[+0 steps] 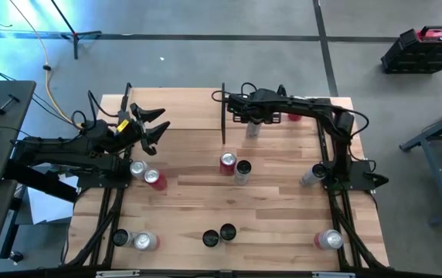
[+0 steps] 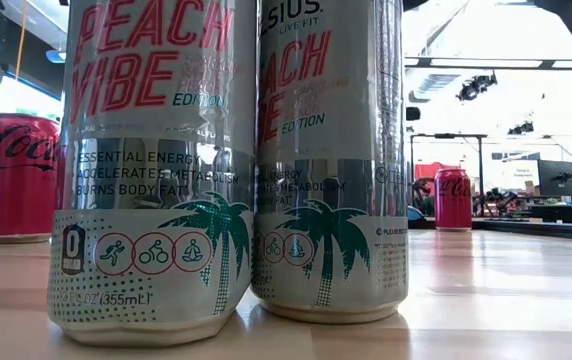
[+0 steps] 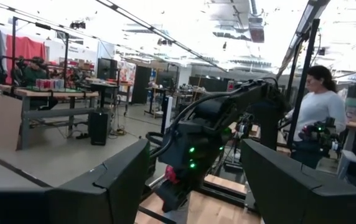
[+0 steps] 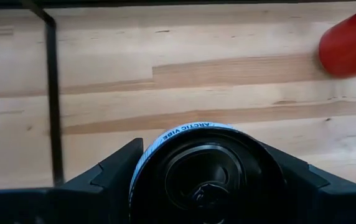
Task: Place canned beverage on shelf
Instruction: Put the top blue soda can on the shelf
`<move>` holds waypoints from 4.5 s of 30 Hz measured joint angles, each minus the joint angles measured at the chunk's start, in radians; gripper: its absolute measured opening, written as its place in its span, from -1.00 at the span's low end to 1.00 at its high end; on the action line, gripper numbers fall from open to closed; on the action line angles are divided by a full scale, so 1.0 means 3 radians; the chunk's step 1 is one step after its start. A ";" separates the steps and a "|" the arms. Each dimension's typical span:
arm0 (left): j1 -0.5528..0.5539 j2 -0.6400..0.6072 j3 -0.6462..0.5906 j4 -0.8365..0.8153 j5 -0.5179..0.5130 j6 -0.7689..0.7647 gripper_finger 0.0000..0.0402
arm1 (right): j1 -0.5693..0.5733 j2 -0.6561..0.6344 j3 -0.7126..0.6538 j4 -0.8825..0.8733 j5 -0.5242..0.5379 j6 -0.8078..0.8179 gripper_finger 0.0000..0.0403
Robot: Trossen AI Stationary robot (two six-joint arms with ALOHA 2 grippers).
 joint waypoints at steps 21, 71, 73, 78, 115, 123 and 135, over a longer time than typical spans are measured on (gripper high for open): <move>-0.0052 -0.0116 0.0000 -0.0108 0.0014 -0.0001 0.21 | 0.0006 -0.0012 0.0115 -0.0064 -0.0023 -0.0302 0.68; -0.0268 0.0146 -0.0004 -0.0107 -0.0022 -0.1115 0.21 | -0.0406 -0.0014 0.0402 -0.0341 -0.1270 -0.6202 0.68; -0.0268 0.0156 -0.0004 -0.0043 -0.0004 -0.1113 0.21 | -0.0412 -0.0015 0.0335 -0.0347 -0.1241 -0.6198 0.68; -0.0268 0.0164 -0.0004 0.0008 0.0007 -0.1077 0.21 | -0.0420 -0.0013 0.0256 -0.0281 -0.1233 -0.6154 0.61; -0.0266 0.0146 -0.0004 0.0009 -0.0061 -0.0815 0.21 | -0.0349 -0.0010 0.0500 -0.0512 -0.0891 -0.1050 0.29; -0.0266 0.0146 -0.0004 0.0009 0.0023 -0.0729 0.21 | -0.0225 0.0045 0.0386 -0.0479 -0.0990 -0.0799 0.29; -0.0266 0.0146 -0.0004 0.0017 0.0028 -0.0734 0.21 | -0.0198 0.0039 0.0331 -0.0422 -0.0972 -0.0797 0.29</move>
